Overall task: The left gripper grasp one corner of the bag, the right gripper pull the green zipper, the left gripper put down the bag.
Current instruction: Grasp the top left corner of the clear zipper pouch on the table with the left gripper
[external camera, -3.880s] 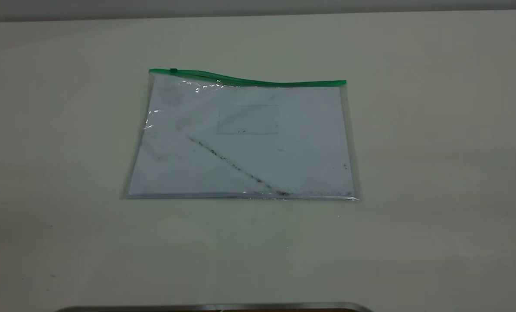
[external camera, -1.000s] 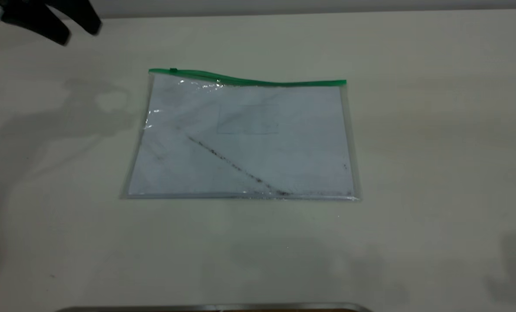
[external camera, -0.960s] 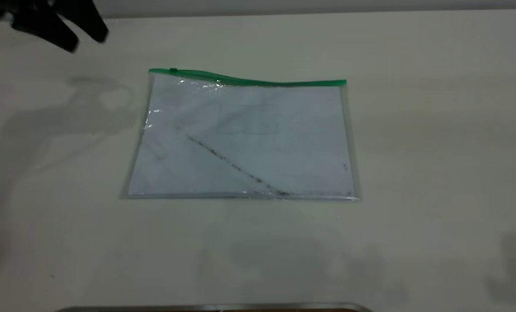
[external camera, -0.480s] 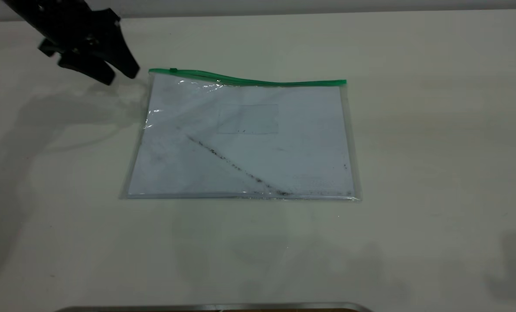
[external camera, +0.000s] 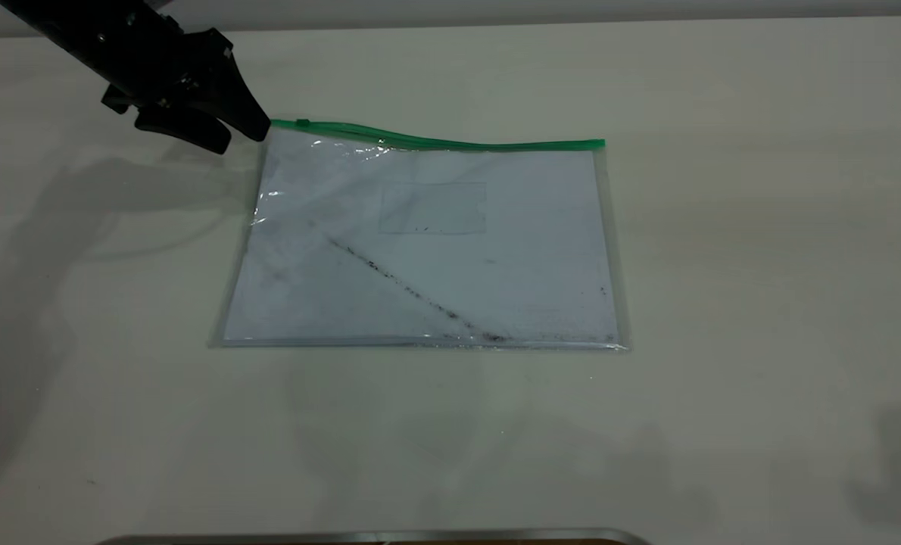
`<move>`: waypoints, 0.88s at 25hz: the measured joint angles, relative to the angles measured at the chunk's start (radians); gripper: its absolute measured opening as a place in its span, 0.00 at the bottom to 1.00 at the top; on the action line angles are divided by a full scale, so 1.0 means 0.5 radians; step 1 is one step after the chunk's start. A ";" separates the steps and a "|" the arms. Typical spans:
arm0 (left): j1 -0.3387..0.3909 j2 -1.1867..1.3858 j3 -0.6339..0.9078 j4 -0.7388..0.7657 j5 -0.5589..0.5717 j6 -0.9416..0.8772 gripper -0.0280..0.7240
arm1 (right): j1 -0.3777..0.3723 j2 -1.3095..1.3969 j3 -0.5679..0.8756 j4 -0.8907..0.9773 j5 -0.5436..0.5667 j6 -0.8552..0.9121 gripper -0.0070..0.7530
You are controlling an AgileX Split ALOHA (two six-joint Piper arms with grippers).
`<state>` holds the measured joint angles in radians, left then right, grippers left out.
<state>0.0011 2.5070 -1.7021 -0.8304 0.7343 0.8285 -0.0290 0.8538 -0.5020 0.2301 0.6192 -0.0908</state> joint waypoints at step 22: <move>0.000 0.215 -0.023 -0.473 -0.075 0.352 0.82 | 0.000 0.000 0.000 -0.005 0.002 -0.002 0.71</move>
<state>0.0011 2.6147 -1.7134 -1.0669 0.6966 1.0047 -0.0290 0.8538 -0.5020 0.2277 0.6203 -0.0917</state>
